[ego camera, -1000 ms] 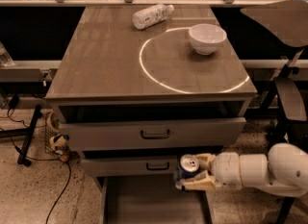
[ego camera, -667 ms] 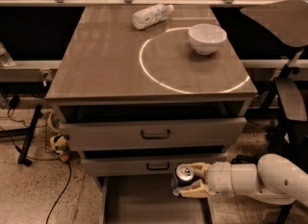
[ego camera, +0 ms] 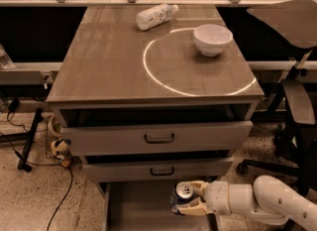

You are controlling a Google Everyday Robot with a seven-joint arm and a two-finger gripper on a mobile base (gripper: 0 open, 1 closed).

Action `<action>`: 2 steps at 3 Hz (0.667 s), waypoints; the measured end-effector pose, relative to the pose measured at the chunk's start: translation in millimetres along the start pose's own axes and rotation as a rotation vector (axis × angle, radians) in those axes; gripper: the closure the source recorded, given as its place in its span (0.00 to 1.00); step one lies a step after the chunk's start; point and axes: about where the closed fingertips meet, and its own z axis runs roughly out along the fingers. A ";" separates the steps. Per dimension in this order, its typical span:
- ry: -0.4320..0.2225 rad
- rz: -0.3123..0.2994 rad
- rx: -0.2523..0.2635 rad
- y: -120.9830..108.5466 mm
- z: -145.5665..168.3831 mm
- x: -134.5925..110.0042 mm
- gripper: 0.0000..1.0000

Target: Place pepsi can into bottom drawer

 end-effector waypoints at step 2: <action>0.045 -0.074 0.092 -20.5 56.0 87.4 1.00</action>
Offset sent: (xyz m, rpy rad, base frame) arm 0.0254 0.0111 -0.1524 -0.1298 -0.1322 -0.0762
